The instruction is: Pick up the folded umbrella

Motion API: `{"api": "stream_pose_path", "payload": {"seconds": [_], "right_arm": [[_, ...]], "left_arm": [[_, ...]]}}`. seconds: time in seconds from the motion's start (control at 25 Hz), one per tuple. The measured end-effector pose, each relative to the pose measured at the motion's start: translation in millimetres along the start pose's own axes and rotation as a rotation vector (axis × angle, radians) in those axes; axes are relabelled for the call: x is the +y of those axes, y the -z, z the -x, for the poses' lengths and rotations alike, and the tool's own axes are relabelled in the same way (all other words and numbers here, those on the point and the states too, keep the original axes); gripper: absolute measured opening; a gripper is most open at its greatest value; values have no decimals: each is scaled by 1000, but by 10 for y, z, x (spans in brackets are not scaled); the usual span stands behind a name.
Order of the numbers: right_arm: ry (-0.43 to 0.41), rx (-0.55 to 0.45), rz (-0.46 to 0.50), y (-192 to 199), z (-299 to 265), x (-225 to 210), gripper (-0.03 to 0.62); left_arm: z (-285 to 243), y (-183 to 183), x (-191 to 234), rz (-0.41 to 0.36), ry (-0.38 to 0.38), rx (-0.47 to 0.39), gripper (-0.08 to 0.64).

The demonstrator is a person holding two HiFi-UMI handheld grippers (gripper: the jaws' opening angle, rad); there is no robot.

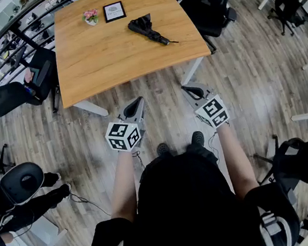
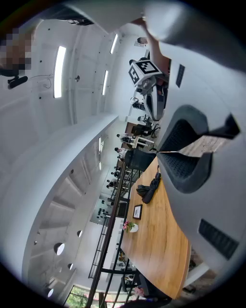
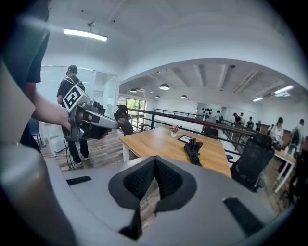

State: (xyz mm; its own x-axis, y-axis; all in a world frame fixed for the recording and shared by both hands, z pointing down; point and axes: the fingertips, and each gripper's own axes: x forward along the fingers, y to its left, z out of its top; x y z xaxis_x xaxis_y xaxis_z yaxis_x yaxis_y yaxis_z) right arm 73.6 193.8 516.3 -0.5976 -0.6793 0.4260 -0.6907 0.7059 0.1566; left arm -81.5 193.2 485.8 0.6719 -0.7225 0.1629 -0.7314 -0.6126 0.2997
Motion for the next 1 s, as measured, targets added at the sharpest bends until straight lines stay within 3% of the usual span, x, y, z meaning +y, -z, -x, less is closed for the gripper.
{"api": "stream_pose_path", "payload": {"seconds": [1.0], "right_arm": [[0,-70,-1,-91,90,239,8]], "left_arm": [[212,22,22,-19,-16,-10,25]]}}
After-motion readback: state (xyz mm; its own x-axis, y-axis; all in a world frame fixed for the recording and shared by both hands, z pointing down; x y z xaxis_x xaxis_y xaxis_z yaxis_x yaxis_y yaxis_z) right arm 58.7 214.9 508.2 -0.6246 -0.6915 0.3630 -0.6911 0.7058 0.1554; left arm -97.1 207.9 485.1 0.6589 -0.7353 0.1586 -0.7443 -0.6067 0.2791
